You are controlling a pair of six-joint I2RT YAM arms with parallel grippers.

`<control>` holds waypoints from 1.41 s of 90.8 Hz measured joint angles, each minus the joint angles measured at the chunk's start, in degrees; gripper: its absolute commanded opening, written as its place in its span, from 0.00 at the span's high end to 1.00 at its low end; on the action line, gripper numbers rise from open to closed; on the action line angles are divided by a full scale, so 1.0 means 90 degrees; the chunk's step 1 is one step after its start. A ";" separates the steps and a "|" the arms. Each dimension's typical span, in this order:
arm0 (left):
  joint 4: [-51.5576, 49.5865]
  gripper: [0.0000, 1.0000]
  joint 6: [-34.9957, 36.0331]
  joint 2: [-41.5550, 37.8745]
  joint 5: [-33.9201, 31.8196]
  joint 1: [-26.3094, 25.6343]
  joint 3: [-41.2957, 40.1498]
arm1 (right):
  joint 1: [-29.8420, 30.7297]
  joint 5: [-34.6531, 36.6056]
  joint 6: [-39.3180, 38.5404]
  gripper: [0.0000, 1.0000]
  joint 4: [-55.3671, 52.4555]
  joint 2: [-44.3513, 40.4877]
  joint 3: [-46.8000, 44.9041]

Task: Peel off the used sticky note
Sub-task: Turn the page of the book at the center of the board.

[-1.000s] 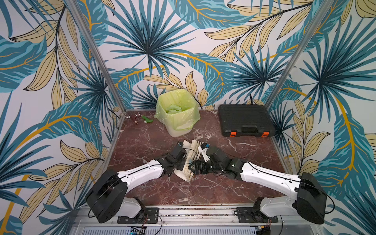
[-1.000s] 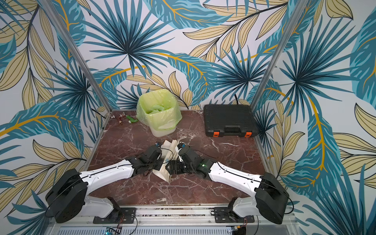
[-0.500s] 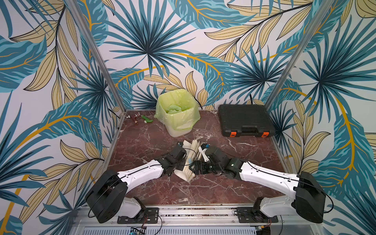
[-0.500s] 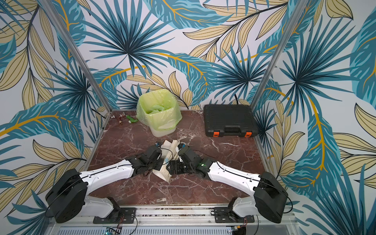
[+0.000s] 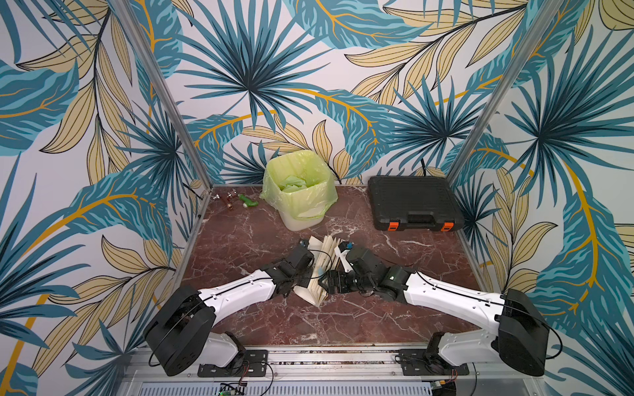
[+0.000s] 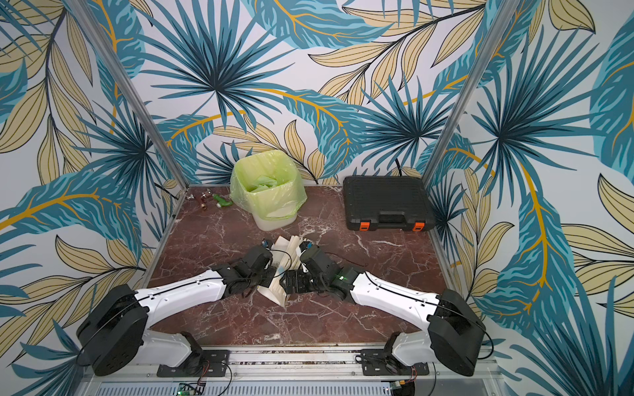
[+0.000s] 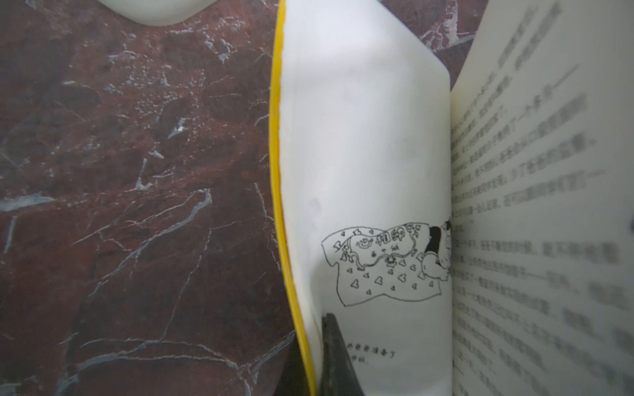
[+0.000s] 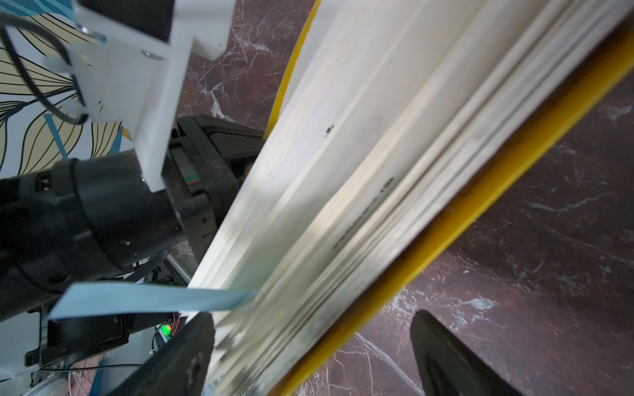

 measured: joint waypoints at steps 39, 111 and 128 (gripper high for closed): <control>0.0039 1.00 0.0000 0.0000 -0.0002 0.0000 -0.0022 | -0.0002 0.0211 0.0000 0.07 0.0034 0.0000 0.0015; 0.0046 1.00 -0.0002 0.0000 0.0000 0.0000 -0.0022 | -0.0010 0.0425 0.0080 0.24 -0.0078 0.0000 0.0024; 0.0046 1.00 -0.0002 0.0000 -0.0002 0.0000 -0.0022 | -0.0010 0.0464 0.0219 0.35 -0.0189 -0.0015 0.0000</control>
